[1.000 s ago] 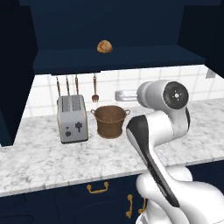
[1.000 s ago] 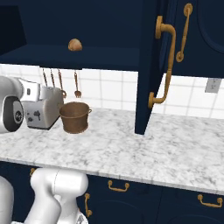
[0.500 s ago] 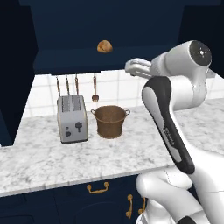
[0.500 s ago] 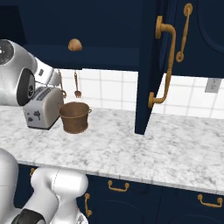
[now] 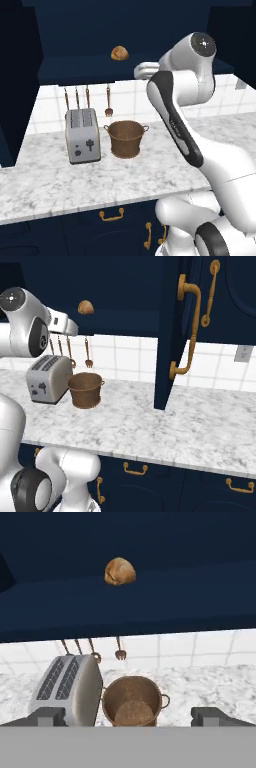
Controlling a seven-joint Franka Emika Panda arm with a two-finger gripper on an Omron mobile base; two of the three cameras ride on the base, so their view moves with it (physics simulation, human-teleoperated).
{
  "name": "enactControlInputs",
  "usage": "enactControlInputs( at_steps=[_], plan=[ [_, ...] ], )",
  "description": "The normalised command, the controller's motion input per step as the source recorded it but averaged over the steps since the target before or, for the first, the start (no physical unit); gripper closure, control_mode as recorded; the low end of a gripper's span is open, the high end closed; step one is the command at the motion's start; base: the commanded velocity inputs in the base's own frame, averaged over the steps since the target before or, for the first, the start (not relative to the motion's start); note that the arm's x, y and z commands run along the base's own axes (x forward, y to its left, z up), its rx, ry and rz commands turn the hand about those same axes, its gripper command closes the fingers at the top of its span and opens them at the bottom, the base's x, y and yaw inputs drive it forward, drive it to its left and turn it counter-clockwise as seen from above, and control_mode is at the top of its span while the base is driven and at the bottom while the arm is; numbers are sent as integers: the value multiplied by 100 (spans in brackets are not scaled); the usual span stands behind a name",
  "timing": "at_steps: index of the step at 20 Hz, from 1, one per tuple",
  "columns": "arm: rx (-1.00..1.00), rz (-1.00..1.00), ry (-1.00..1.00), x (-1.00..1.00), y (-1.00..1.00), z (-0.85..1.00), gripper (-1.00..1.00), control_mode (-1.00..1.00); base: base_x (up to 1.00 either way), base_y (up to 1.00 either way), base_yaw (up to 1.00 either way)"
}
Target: Open the cabinet, pick up the bread from the cabinet and place it in the basket. Then move the basket to the dining counter.
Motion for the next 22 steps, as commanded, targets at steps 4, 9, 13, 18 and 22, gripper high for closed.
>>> enactControlInputs(
  at_steps=[4, 9, 13, 18, 22],
  plan=[
    [-33, 0, 6, 56, 5, 26, -100, -100, 0, 0, 0],
    [-14, 0, -7, 70, 16, 0, -100, -100, 0, 0, 0],
    [-7, 0, -1, 78, 22, -1, -100, -100, 0, 0, 0],
    [0, 0, 6, 68, 6, 15, -100, -100, 0, 0, 0],
    [0, 0, 21, 69, 0, 15, -100, -100, 0, 0, 0]
  ],
)
